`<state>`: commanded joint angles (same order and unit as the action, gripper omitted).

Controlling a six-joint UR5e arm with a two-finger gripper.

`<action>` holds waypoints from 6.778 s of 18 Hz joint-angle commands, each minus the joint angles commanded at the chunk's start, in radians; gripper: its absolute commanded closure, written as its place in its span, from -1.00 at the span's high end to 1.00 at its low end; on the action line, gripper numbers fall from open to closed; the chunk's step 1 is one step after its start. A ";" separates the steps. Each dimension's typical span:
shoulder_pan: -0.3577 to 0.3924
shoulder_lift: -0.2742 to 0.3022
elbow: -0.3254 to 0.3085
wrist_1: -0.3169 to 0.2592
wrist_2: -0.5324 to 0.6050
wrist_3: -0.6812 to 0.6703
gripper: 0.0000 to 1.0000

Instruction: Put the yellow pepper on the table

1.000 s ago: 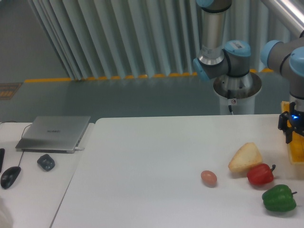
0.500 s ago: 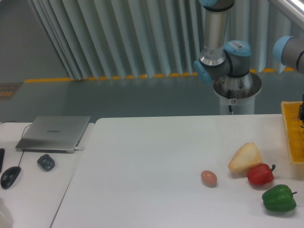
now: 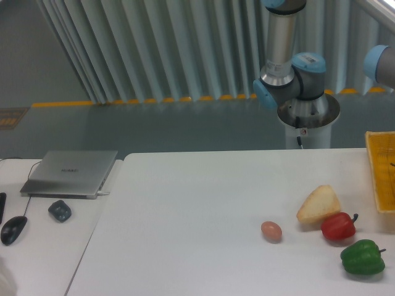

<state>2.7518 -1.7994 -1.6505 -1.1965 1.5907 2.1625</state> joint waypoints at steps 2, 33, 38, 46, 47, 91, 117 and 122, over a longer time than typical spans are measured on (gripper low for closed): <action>0.014 -0.002 -0.015 -0.002 0.000 0.074 1.00; 0.066 -0.034 -0.107 -0.095 0.137 0.215 1.00; 0.068 -0.035 -0.106 -0.095 0.138 0.215 1.00; 0.066 -0.057 -0.051 -0.152 0.146 0.215 1.00; 0.066 -0.060 -0.026 -0.187 0.146 0.217 1.00; 0.042 -0.052 0.202 -0.406 -0.038 0.006 -0.23; -0.354 -0.100 0.195 -0.048 -0.186 -1.139 -0.23; -0.437 -0.162 0.175 0.083 -0.137 -1.340 -0.23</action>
<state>2.3149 -1.9619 -1.4756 -1.1137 1.4539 0.8222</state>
